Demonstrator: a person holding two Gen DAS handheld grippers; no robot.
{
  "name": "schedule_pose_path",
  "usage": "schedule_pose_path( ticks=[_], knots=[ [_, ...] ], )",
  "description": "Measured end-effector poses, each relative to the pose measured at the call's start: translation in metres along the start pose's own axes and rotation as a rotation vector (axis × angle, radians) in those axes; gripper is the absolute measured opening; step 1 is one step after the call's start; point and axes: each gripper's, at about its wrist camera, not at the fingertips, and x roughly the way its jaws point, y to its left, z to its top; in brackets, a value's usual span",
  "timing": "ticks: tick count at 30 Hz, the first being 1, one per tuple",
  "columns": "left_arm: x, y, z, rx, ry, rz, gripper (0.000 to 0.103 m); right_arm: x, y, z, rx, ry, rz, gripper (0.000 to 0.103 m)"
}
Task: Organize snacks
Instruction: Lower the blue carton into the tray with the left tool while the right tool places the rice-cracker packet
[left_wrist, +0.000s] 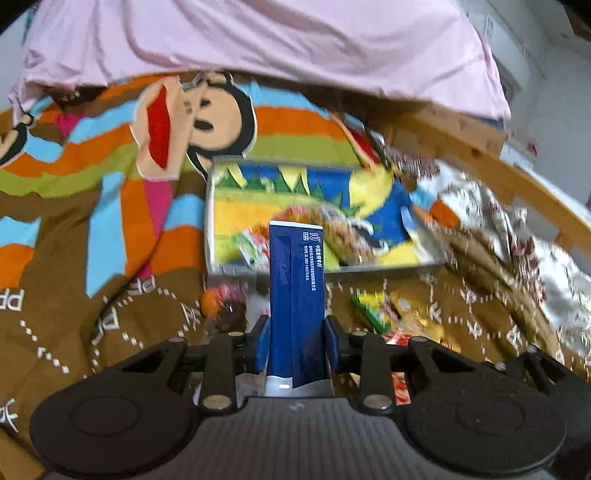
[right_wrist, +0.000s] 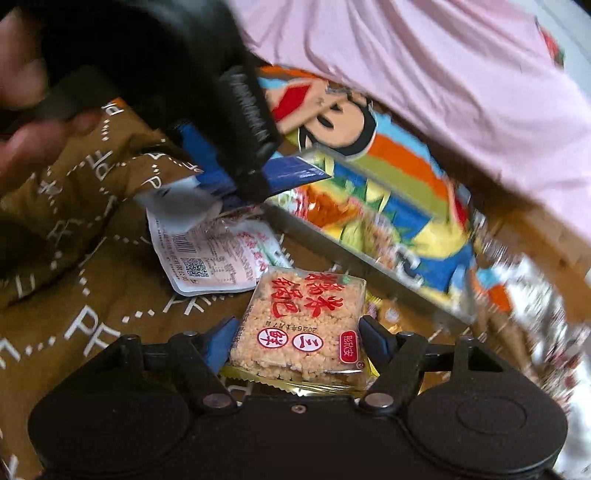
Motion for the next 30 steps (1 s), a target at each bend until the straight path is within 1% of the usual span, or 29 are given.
schedule_pose_path(
  ticks=[2,5,9,13,16,20,23,25,27,29,30],
  knots=[
    [-0.003,0.0,0.002,-0.006,-0.043,0.026,0.033,-0.005,-0.001,0.001,-0.035,-0.032,-0.04,0.073],
    [-0.007,0.0,0.005,0.004,-0.112,0.067,0.033,-0.008,-0.009,0.004,-0.036,-0.067,-0.095,0.073],
    [-0.008,0.005,0.009,-0.042,-0.169,0.079,0.033,-0.009,-0.022,0.005,-0.014,-0.105,-0.162,0.073],
    [-0.003,0.003,0.013,-0.008,-0.22,0.118,0.033,-0.011,-0.034,0.01,-0.018,-0.157,-0.214,0.073],
    [0.004,0.001,0.02,0.013,-0.264,0.099,0.033,-0.011,-0.045,0.017,-0.061,-0.204,-0.231,0.073],
    [0.022,-0.002,0.038,-0.054,-0.297,0.077,0.034,-0.002,-0.063,0.027,-0.157,-0.263,-0.267,0.073],
    [0.04,-0.006,0.054,-0.068,-0.337,0.064,0.033,0.014,-0.077,0.03,-0.227,-0.286,-0.303,0.073],
    [0.055,-0.009,0.063,-0.064,-0.348,0.062,0.034,0.03,-0.089,0.031,-0.21,-0.282,-0.32,0.073],
    [0.073,-0.01,0.071,-0.089,-0.348,0.049,0.034,0.047,-0.1,0.03,-0.154,-0.268,-0.332,0.073],
    [0.094,-0.012,0.076,-0.134,-0.329,0.021,0.034,0.067,-0.109,0.03,-0.092,-0.245,-0.333,0.073],
    [0.106,-0.012,0.078,-0.138,-0.315,0.005,0.034,0.078,-0.113,0.029,-0.068,-0.231,-0.326,0.073]
  ],
)
